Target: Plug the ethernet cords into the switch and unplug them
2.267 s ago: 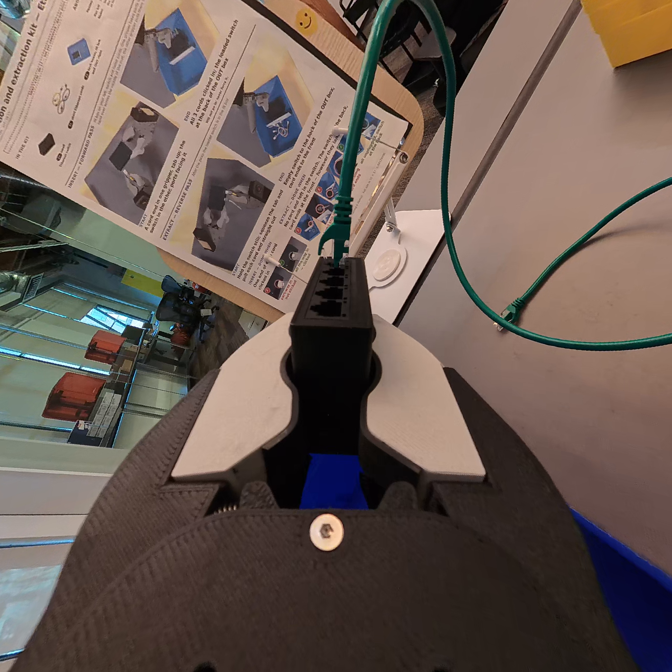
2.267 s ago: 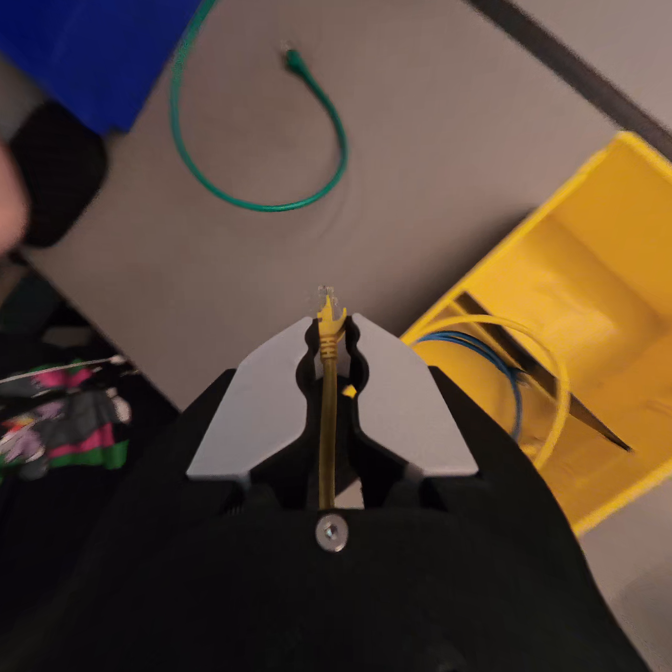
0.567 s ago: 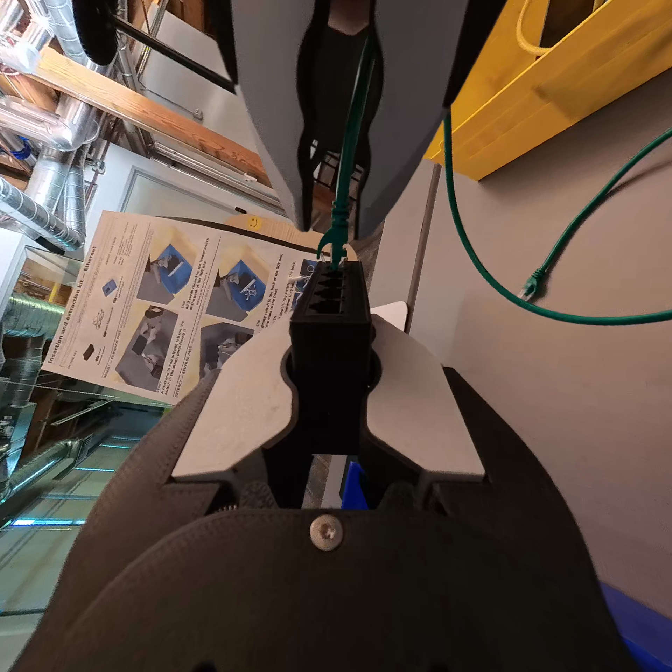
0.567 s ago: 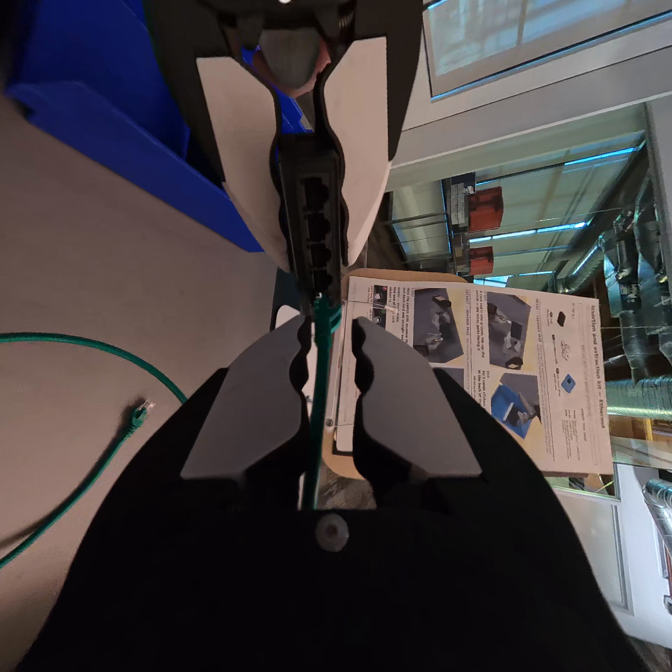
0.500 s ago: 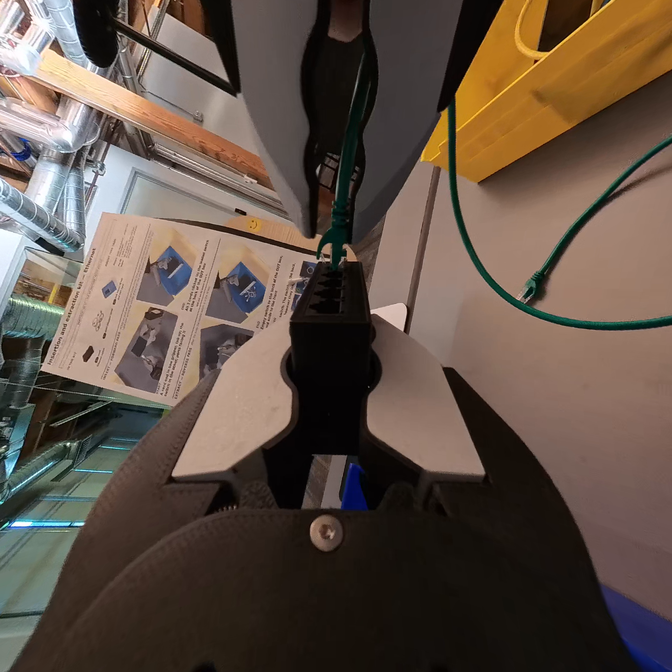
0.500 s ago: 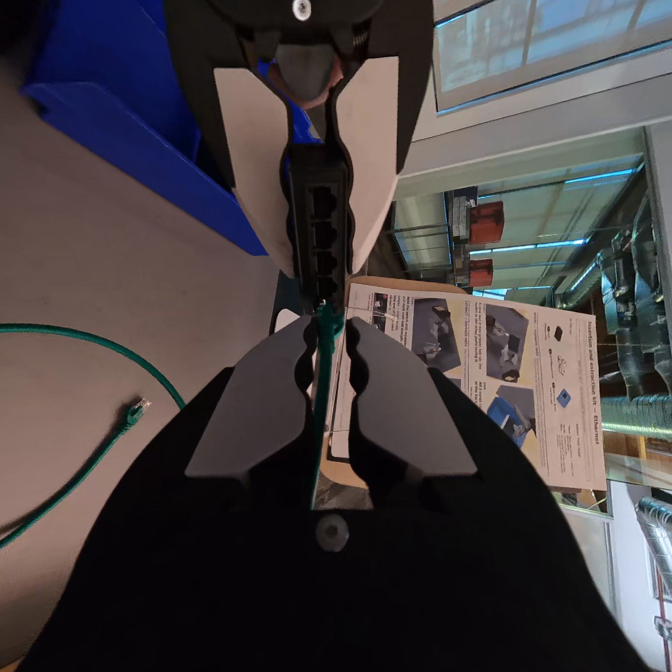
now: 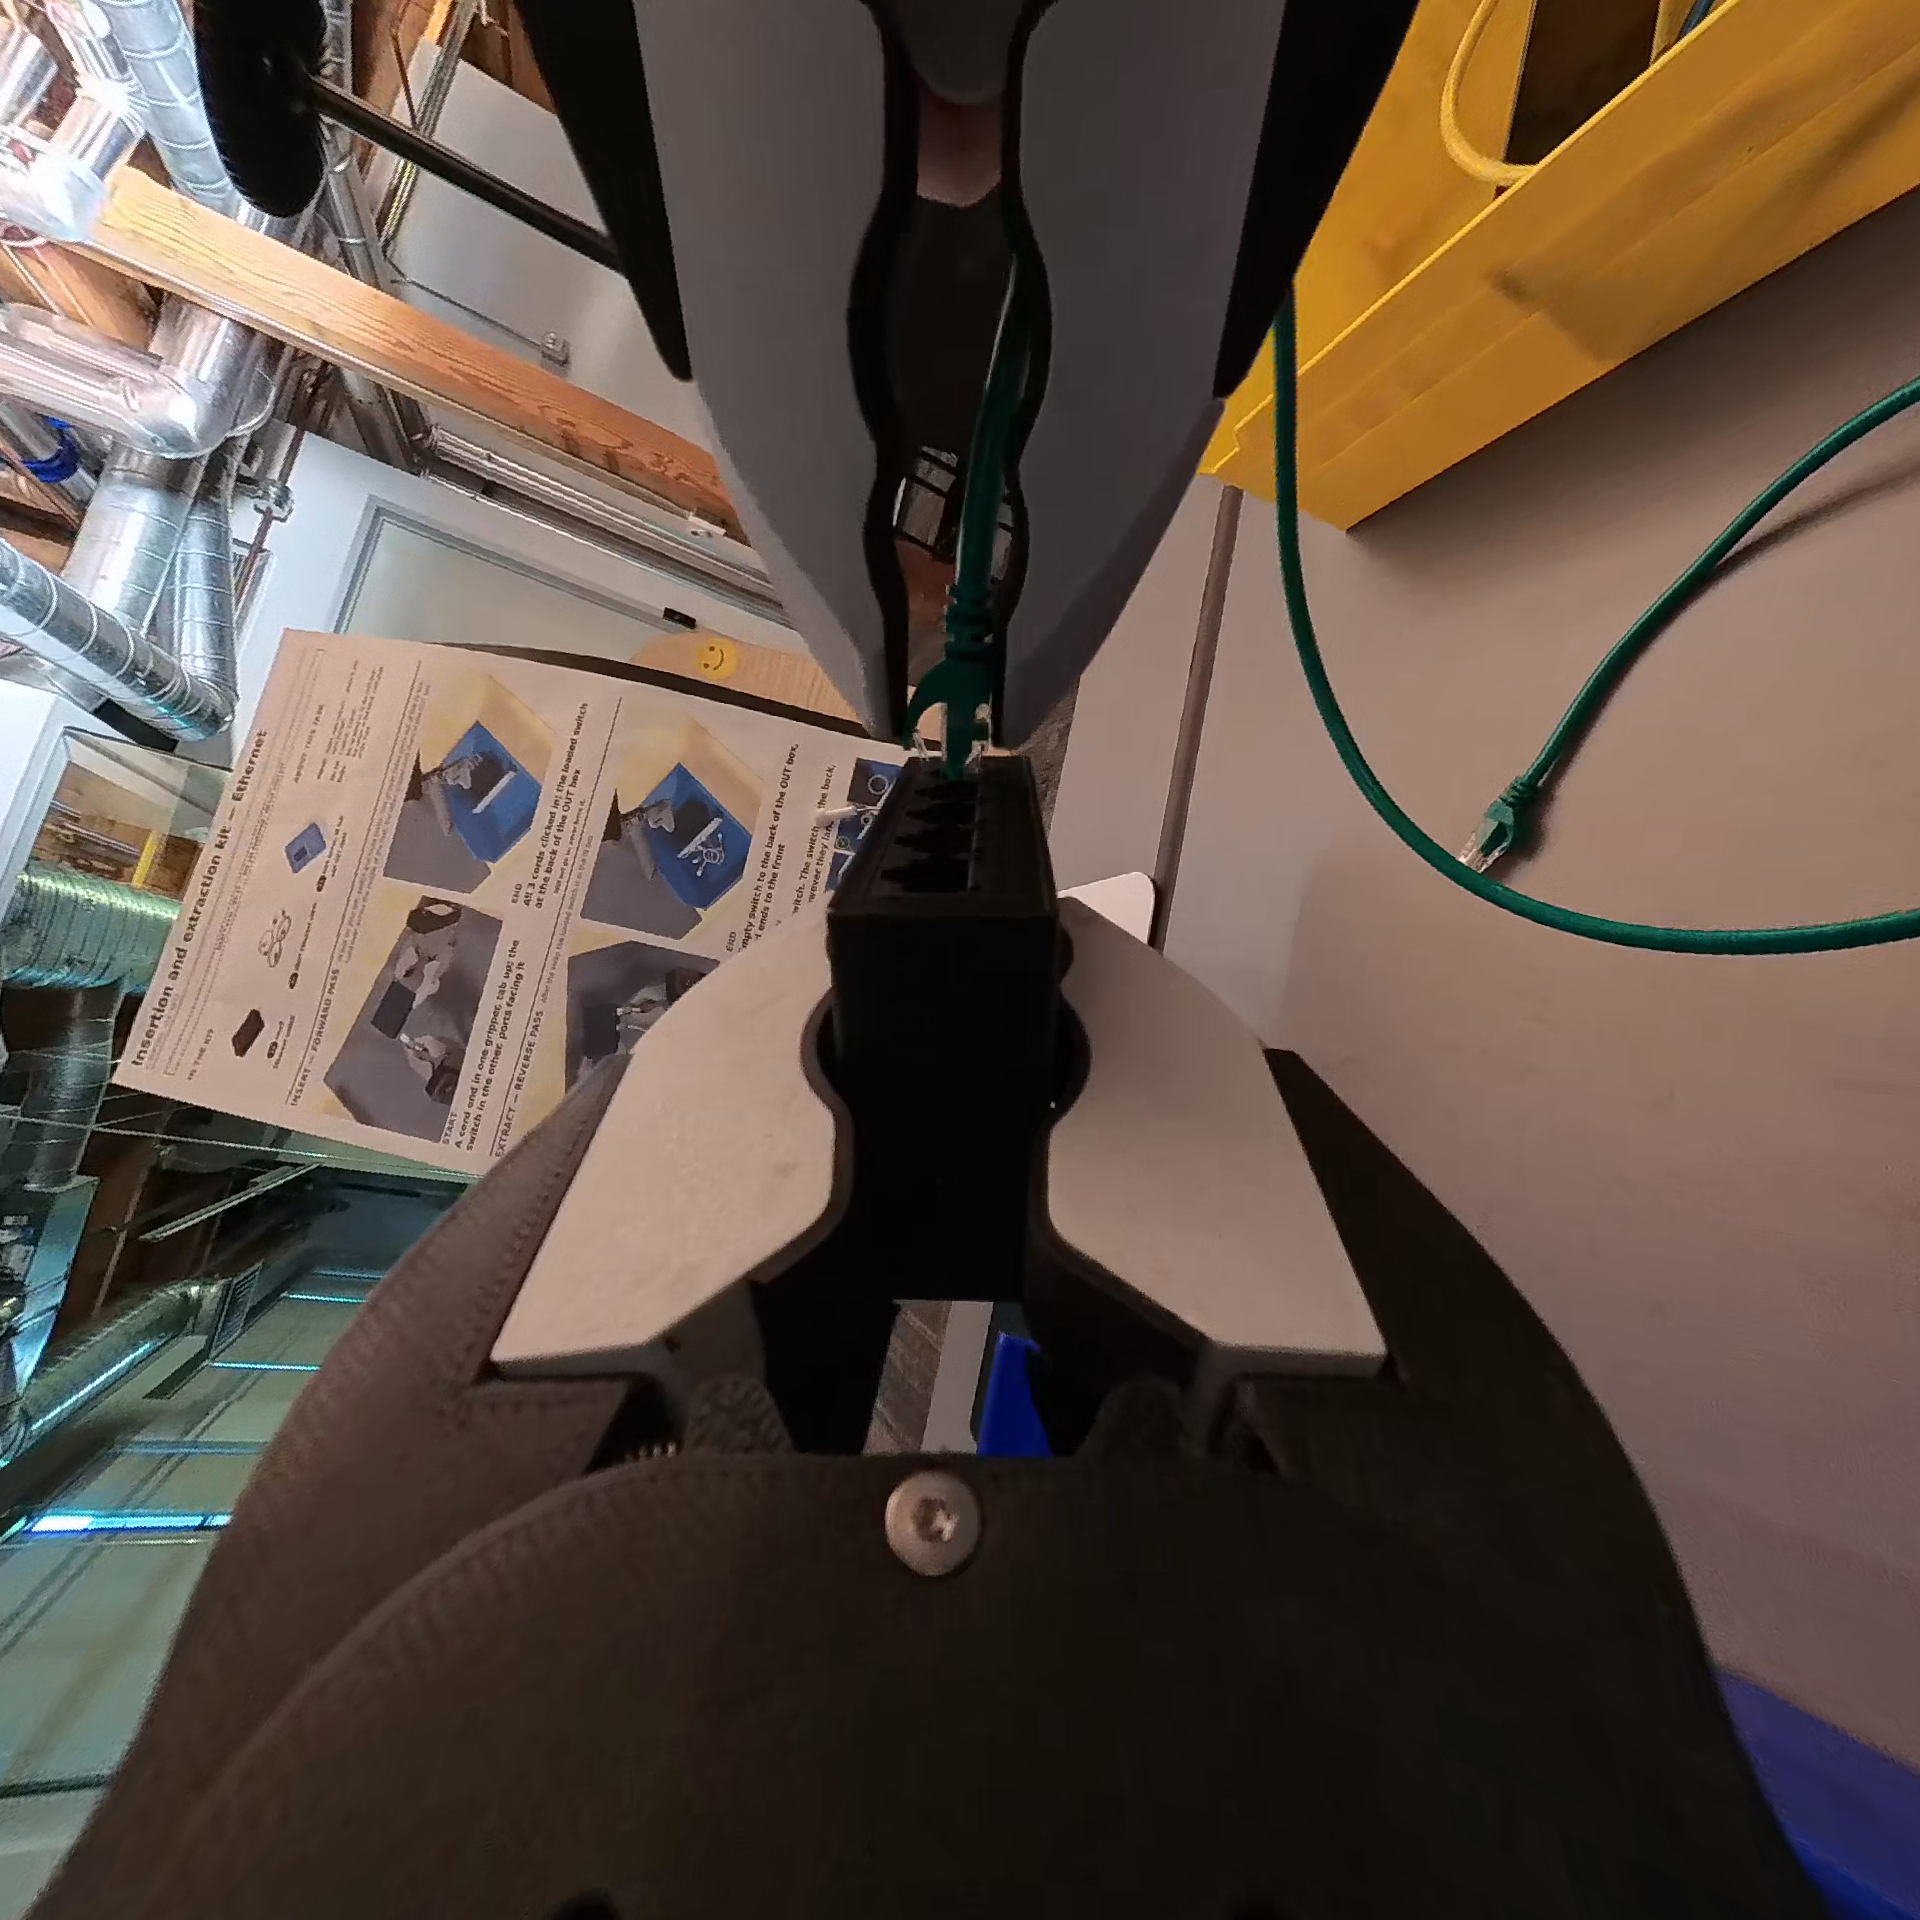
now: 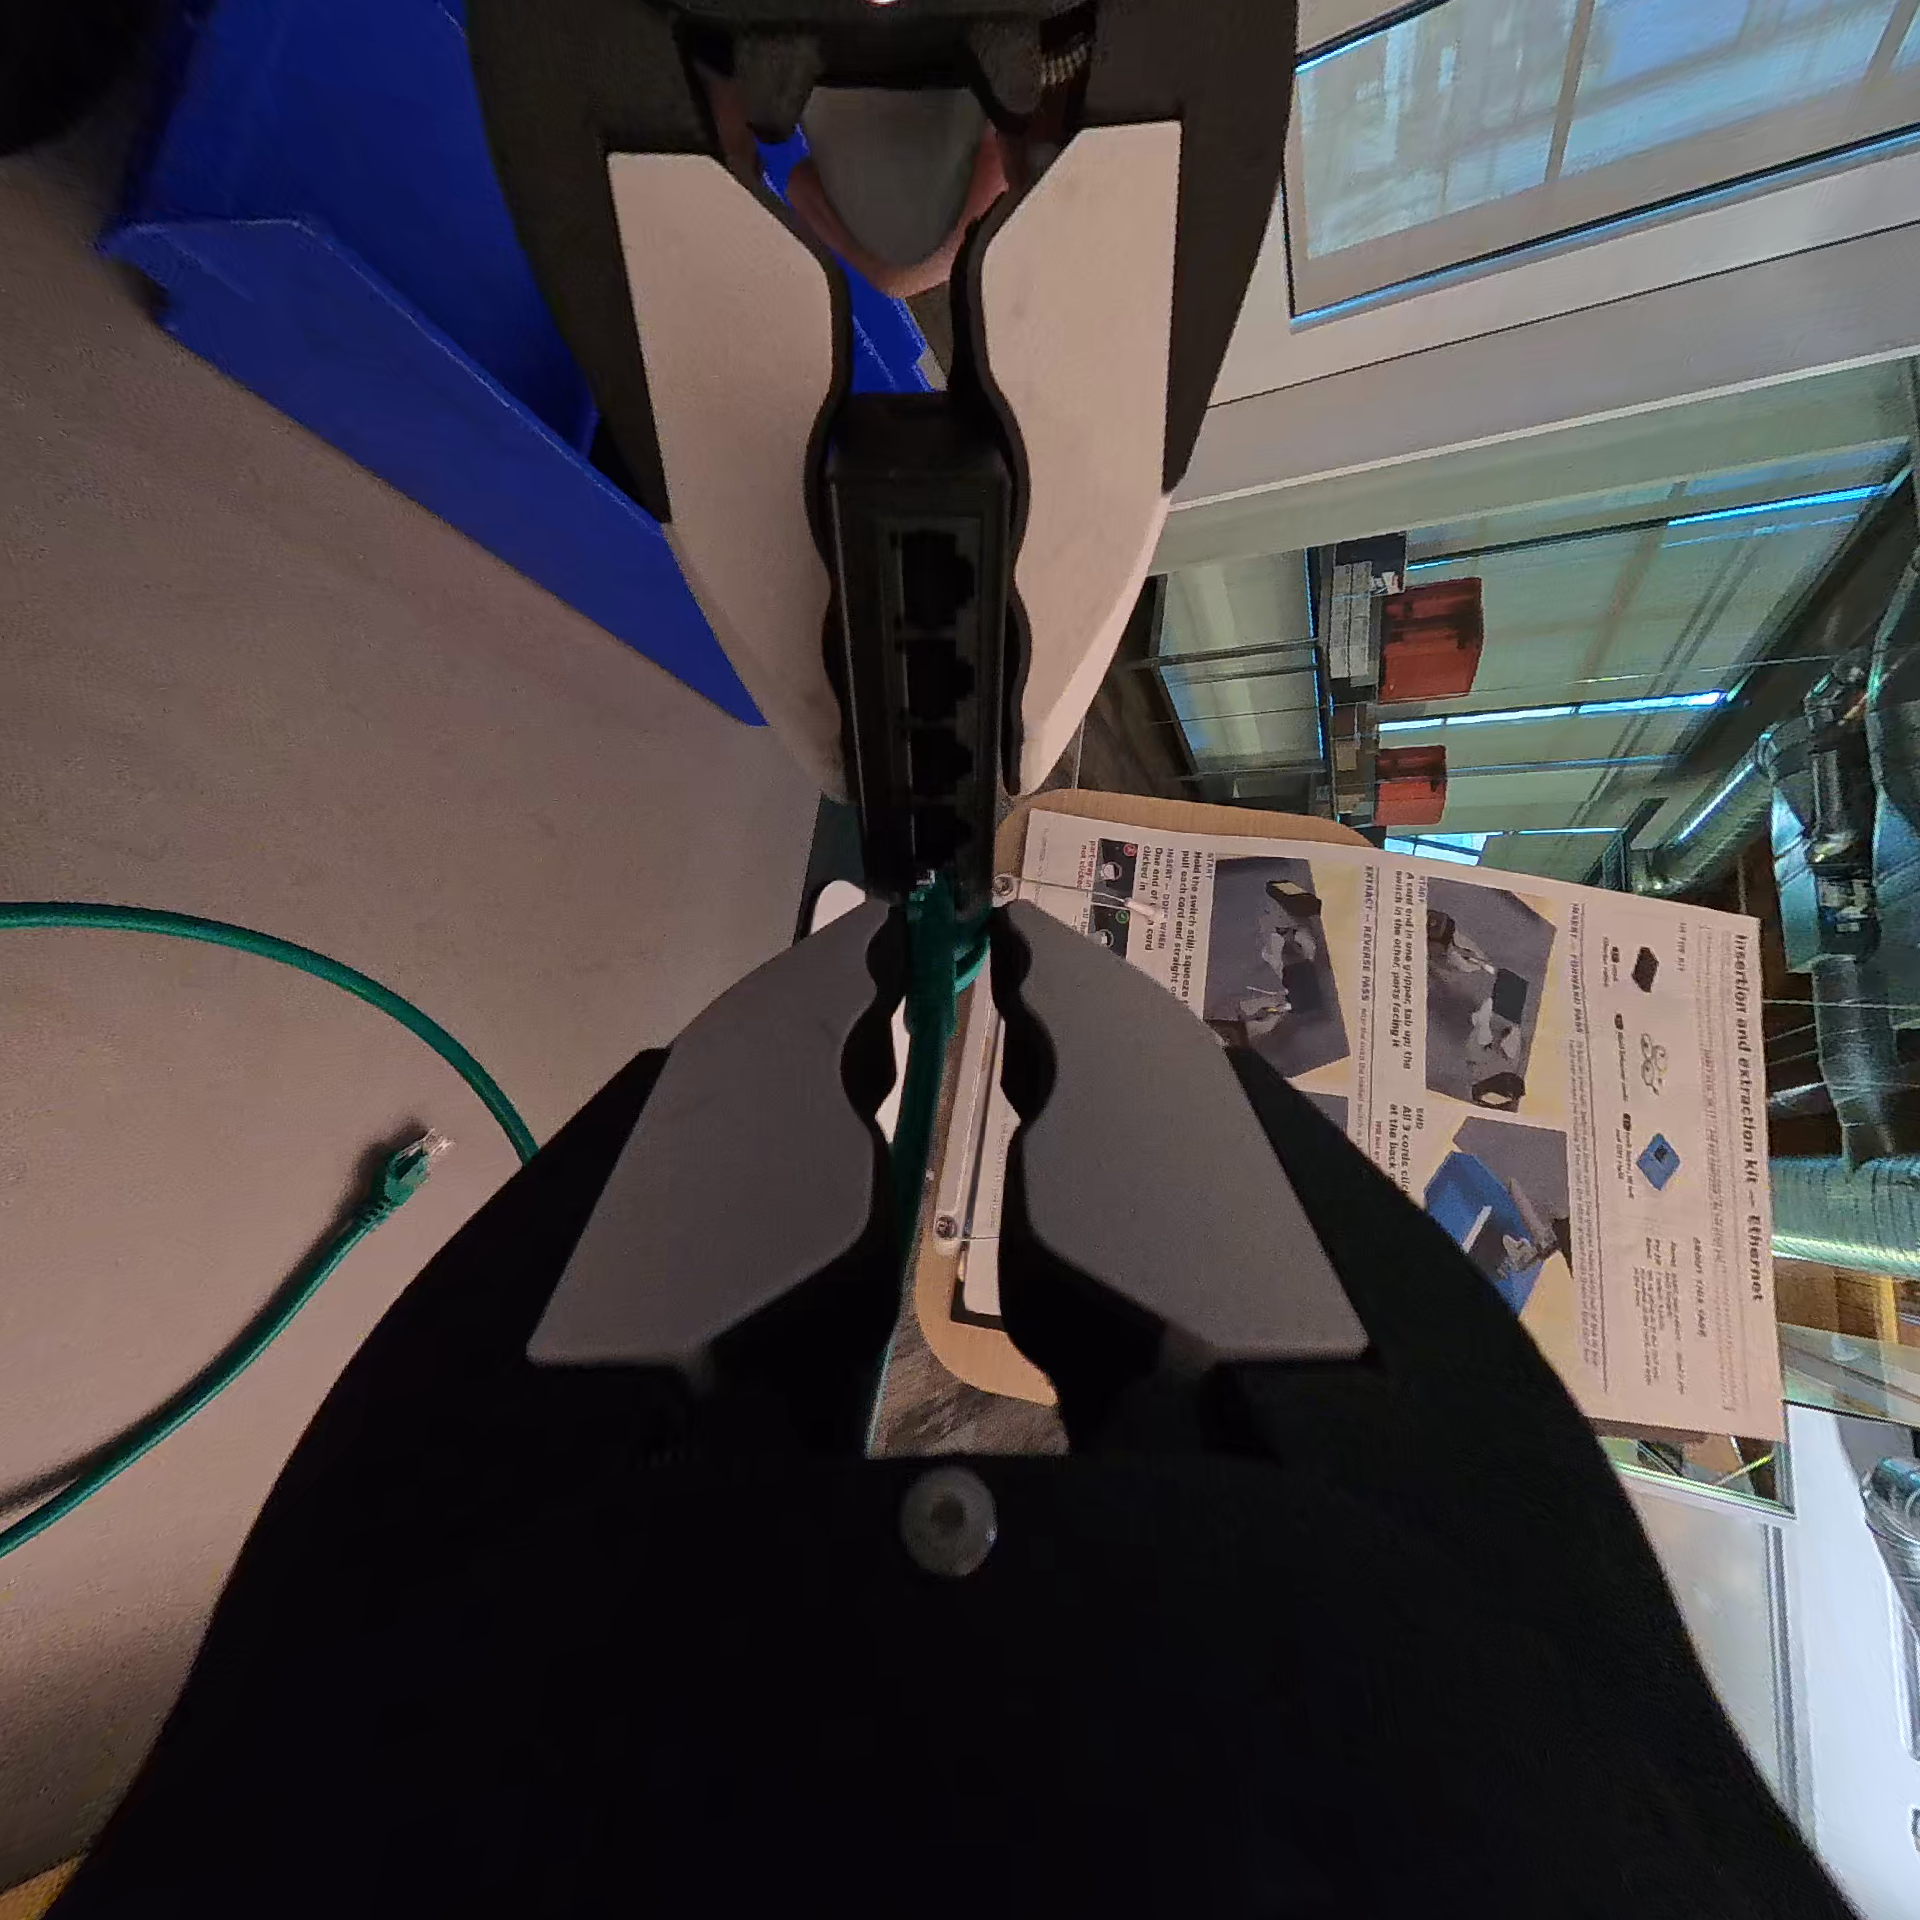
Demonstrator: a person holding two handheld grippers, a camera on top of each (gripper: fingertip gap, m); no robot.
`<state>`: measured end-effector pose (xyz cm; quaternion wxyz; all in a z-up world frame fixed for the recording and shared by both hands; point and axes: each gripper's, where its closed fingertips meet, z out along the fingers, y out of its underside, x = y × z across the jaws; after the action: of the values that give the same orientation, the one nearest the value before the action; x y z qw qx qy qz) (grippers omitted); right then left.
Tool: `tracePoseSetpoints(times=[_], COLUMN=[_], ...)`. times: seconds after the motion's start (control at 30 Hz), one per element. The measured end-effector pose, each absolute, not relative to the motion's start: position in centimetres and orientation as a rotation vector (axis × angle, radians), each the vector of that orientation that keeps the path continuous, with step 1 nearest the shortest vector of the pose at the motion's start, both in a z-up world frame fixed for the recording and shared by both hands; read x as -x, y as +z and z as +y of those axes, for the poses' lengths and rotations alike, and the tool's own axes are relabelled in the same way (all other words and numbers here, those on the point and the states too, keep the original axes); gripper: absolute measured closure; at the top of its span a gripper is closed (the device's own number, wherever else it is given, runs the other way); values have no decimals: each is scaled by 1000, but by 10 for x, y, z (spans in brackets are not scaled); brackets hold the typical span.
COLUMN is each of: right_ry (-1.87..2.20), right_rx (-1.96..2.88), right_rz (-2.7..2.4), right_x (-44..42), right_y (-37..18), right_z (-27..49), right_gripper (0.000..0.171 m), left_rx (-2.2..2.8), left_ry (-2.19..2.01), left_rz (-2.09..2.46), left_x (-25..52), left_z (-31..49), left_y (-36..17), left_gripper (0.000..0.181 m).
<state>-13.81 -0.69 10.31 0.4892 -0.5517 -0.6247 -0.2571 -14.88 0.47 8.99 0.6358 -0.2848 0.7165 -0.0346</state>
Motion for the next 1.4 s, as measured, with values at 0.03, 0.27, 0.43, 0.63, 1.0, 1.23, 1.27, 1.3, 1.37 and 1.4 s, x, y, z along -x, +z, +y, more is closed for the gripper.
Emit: tracePoseSetpoints(times=[0.03,0.27,0.43,0.63,1.0,1.23,1.27,1.3,1.37,1.4], right_ry=[-621,-560,-521,-422,-360,-273,-295,-337,-401,-414], right_rx=[1348,1408,1524,1655,1789,1795,1755,1711,1661,1637], right_rz=[-1518,-1527,-1634,-1749,-1812,-1678,-1641,-1619,-1597,-1584], right_x=[138,138,128,121,114,112,113,113,115,116], right_y=[102,101,91,83,74,80,87,93,101,105], right_z=[-6,-9,-13,-19,-33,-39,-36,-33,-33,-33], right_gripper=[154,156,156,156,156,155,155,154,153,154], left_rx=[650,628,644,655,672,684,691,700,698,685], left_ry=[-78,-74,-63,-144,-242,-253,-232,-230,-243,-242], left_rz=[1639,1643,1675,1710,1761,1741,1700,1668,1628,1613], left_x=[149,148,139,132,124,122,124,125,127,128], left_z=[5,2,1,-1,-9,-18,-16,-16,-19,-20], left_y=[90,90,83,74,62,68,75,81,90,94], left_gripper=[153,153,151,152,150,150,151,151,151,151])
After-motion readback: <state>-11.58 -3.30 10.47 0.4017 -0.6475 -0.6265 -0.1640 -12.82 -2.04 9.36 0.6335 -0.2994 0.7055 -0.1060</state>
